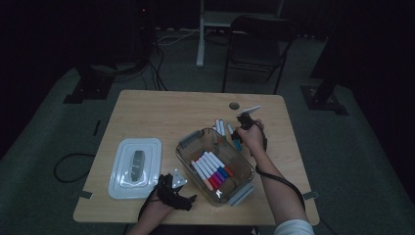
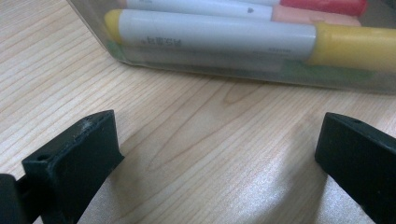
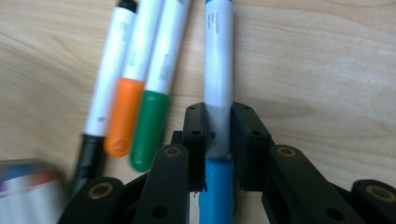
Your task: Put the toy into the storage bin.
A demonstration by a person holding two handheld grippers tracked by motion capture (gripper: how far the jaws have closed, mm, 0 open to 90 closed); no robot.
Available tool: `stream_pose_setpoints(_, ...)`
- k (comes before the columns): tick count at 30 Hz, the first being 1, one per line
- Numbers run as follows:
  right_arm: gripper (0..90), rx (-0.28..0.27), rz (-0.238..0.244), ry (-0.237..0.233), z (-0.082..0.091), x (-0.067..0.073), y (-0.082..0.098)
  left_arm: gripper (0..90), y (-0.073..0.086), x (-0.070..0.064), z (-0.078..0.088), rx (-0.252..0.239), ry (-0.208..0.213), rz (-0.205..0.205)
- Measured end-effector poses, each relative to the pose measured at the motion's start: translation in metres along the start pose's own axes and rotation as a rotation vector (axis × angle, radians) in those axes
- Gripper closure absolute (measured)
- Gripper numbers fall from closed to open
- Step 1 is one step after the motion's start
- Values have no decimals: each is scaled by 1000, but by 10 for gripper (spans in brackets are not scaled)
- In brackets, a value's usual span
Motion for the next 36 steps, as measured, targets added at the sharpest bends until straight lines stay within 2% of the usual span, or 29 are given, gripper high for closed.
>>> stream_pose_setpoints(3, 768, -23, -11, -57, 10, 6, 2, 4, 0, 0, 0, 0, 0, 0)
stream_pose_setpoints(6, 768, -29, -2, -86, 22, 11, 6, 4, 0, 0, 0, 1, 0, -1)
stream_pose_setpoints(13, 769, -28, 26, -133, 49, 25, 19, 5, 0, 0, 0, 0, 1, 0)
stream_pose_setpoints(25, 768, -93, 73, -206, 101, 50, 26, 4, 0, 0, 0, 1, 1, -1)
stream_pose_setpoints(30, 768, -105, 114, -252, 119, 70, 31, 4, 0, 0, 0, 2, 1, -1)
stream_pose_setpoints(33, 768, -103, 146, -279, 125, 84, 35, 5, 0, 0, 0, 1, 0, -1)
stream_pose_setpoints(36, 768, -99, 165, -327, 127, 101, 39, 4, 0, 0, 0, 2, 1, -1)
Point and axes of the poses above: each handheld gripper's, and its own axes: z roughly backward along the jaws, y roughly out of its underside, x roughly to its left, the point moved 9 cm from there along -z, roughly forward along the jaws, and after that the axes turned 15 degrees about -y, right-handed, at the moved point
